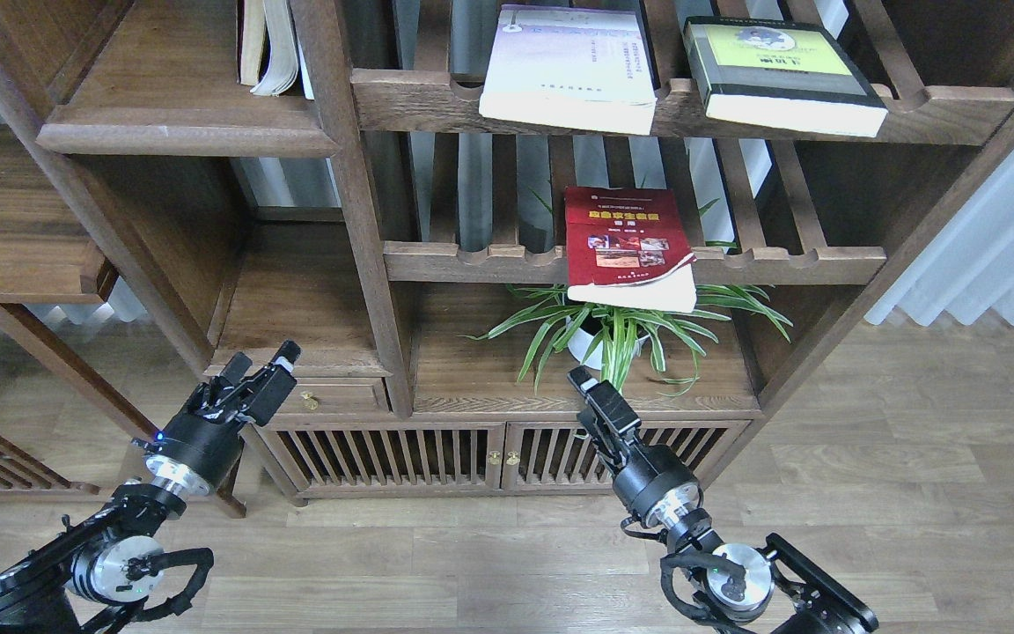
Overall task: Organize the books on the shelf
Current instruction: 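Reach the right gripper up toward the red book on the middle shelf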
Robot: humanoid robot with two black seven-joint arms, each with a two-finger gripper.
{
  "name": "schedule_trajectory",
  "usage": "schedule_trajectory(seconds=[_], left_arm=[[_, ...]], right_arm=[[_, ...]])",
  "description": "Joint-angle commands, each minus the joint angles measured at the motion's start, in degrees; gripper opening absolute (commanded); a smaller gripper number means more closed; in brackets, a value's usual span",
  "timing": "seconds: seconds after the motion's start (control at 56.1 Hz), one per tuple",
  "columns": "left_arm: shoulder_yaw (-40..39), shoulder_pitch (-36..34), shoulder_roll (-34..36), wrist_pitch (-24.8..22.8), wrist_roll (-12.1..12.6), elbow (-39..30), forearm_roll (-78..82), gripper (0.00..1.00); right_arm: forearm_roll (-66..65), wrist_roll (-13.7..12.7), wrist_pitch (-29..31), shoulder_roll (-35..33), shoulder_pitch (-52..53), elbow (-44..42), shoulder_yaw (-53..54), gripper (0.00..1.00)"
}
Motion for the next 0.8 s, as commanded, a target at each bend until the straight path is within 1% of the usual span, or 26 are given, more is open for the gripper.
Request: schedule_trajectory(seconds=[0.0,0.036,0.089,0.178,0.374,0.659,0.784], left_arm=[[-1.69,3.18,0.00,-0.66,0.00,-3.36,0.00,1.00],[-1.95,3.62,-0.09,-1.27,0.00,-3.54,0.00,1.00],[-1.95,3.79,-0.09,-2.59,0.00,-3.54,0.00,1.00],[-2.39,3.88,-0.44,-2.65,0.00,-3.27,0.00,1.00],[-2.22,3.80,-0.53,-2.65,0.00,-2.83,0.00,1.00],[-3.27,3.88,-0.26,-2.65,0.00,-2.92,0.00,1.00],[-5.64,4.76,-0.79,-2.65,0.00,-2.92,0.00,1.00]], right_arm=[[-0.15,-0.09,2.48,-0.03,-2.20,0.40,1.43,1.00],[-0.15,-0.09,3.77,-0.03,-2.29,0.14,1.43,1.00],[-0.24,0.00,3.77,-0.03,-2.29,-0.21,1.52,1.00],[-0.24,0.18,3.77,-0.03,-2.03,-0.56,1.43,1.00],[-0.24,0.18,3.77,-0.03,-1.33,-5.92,1.34,1.00],[-0.07,0.18,3.77,-0.03,0.34,-5.75,0.03,1.00],[-0.15,0.18,3.77,-0.03,1.40,-5.66,-3.83,1.00]])
